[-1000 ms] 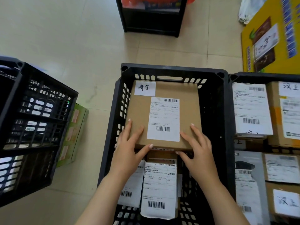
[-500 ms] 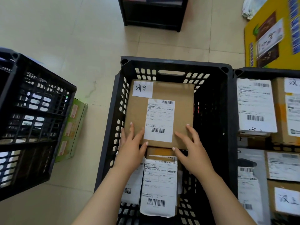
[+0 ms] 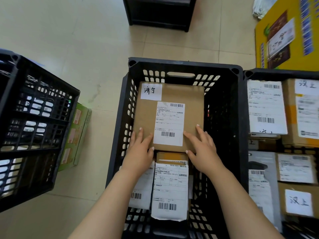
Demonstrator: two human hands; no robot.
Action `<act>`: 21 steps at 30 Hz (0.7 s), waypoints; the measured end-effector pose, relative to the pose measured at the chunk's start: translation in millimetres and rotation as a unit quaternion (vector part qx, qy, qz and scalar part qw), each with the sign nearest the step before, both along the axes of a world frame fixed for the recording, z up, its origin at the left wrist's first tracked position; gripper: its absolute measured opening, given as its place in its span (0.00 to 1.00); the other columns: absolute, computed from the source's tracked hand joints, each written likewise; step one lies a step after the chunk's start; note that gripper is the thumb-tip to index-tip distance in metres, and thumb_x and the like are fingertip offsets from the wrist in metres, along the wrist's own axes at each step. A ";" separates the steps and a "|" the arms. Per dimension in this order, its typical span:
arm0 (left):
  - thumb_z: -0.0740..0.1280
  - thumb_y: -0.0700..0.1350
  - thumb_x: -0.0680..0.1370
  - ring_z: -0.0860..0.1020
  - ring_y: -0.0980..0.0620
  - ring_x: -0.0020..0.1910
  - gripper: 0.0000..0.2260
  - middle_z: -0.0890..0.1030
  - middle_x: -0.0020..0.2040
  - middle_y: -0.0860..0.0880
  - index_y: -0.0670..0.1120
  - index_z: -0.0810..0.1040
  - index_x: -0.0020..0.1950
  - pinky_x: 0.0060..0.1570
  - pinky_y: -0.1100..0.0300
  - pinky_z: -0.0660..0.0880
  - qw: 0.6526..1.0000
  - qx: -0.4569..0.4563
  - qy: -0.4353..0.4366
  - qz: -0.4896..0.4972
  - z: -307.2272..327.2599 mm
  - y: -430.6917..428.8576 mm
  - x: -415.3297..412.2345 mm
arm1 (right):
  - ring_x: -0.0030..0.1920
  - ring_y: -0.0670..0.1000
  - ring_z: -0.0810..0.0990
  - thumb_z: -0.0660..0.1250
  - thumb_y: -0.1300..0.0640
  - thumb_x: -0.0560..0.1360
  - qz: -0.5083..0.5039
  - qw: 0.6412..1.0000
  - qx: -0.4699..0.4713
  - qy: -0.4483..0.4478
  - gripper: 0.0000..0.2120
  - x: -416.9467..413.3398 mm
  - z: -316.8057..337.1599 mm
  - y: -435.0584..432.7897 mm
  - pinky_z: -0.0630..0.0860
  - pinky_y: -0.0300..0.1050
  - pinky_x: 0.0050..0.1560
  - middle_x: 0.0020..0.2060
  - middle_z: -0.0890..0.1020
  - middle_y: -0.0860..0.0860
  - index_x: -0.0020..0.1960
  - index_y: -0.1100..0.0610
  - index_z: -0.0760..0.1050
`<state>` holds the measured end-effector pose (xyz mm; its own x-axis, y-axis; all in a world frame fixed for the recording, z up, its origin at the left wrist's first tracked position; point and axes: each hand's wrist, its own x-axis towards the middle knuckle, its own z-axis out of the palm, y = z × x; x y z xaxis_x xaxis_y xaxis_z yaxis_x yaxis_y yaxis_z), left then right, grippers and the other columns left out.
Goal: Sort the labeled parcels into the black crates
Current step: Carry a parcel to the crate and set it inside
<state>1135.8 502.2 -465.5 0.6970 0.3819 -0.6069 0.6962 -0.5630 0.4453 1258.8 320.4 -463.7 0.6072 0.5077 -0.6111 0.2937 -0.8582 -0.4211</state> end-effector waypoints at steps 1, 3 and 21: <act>0.57 0.46 0.83 0.43 0.47 0.79 0.24 0.49 0.80 0.48 0.51 0.56 0.79 0.75 0.51 0.49 1.000 0.002 -0.006 -0.006 3.2 1.2 0.9 | 0.78 0.57 0.42 0.62 0.56 0.80 0.003 1.000 -0.016 0.003 0.29 0.7 4.5 3.1 0.43 0.55 0.77 0.79 0.42 0.48 0.76 0.40 0.56; 0.58 0.46 0.83 0.48 0.48 0.79 0.24 0.54 0.79 0.48 0.50 0.58 0.78 0.75 0.49 0.52 1.000 0.002 -0.020 -0.006 13.7 3.8 2.4 | 0.77 0.57 0.44 0.62 0.56 0.80 0.001 1.000 -0.029 0.007 0.28 2.1 16.8 10.0 0.42 0.54 0.77 0.79 0.46 0.50 0.76 0.42 0.57; 0.68 0.44 0.77 0.74 0.52 0.62 0.18 0.78 0.62 0.52 0.49 0.75 0.67 0.63 0.54 0.70 0.931 0.212 -0.252 0.157 296.3 -33.9 -86.5 | 0.61 0.47 0.74 0.67 0.58 0.76 0.180 0.946 0.255 -0.087 0.21 -55.2 300.7 69.9 0.73 0.47 0.60 0.63 0.76 0.46 0.68 0.48 0.72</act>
<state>1049.3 468.3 -169.2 0.6656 0.7461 0.0190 0.6187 -0.5658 0.5450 1203.6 390.2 -163.0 0.4079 0.9027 -0.1369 0.6316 -0.3872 -0.6717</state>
